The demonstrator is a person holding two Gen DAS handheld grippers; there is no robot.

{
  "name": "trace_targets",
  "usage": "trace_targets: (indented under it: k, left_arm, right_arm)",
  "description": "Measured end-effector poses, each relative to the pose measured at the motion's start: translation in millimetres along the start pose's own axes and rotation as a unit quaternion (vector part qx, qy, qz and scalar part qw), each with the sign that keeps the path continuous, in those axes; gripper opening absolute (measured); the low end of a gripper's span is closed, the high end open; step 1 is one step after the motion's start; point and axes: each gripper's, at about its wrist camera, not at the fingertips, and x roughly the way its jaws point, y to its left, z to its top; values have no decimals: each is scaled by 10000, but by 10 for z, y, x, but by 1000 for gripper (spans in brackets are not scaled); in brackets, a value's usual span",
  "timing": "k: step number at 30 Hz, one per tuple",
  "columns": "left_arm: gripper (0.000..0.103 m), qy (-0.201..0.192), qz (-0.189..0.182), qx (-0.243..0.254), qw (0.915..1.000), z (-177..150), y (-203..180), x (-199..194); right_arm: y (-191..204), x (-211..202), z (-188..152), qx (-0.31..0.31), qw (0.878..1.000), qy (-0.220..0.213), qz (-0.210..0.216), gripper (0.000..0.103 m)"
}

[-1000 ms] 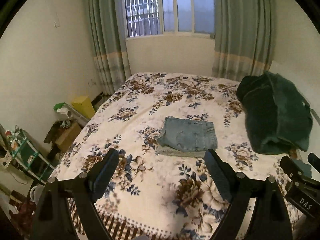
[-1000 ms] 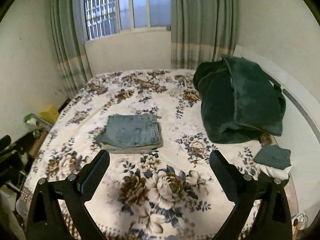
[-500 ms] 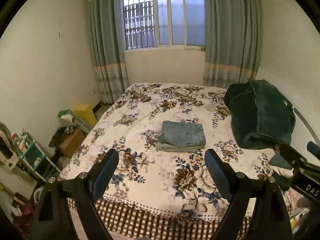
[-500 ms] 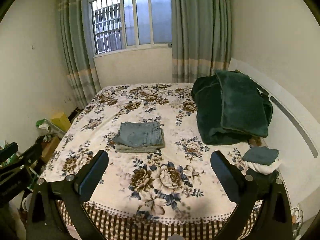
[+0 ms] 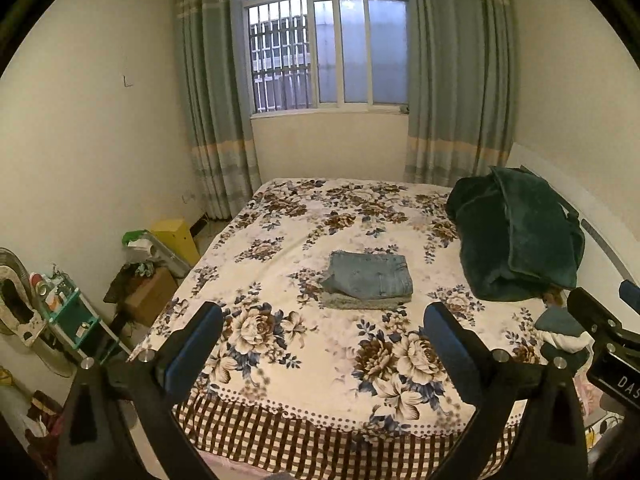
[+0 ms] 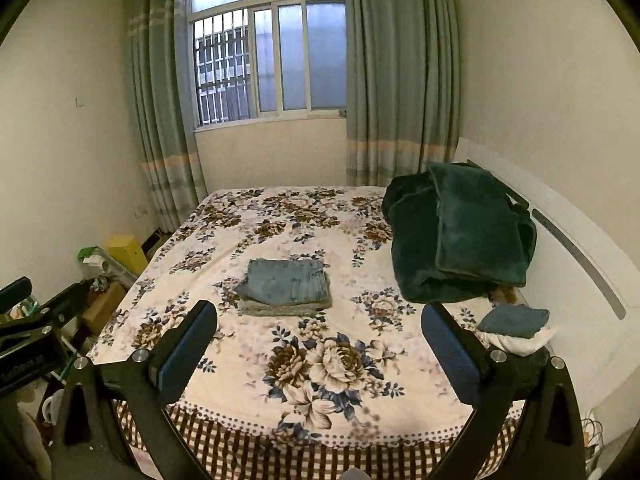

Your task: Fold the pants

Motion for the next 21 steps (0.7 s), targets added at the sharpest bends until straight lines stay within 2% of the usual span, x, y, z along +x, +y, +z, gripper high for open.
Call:
trace_targets:
  k: [21]
  left_arm:
    - [103, 9, 33, -47, 10000, -31, -5, -133]
  right_arm:
    - [-4, 1, 14, -26, 9998, 80, 179, 103]
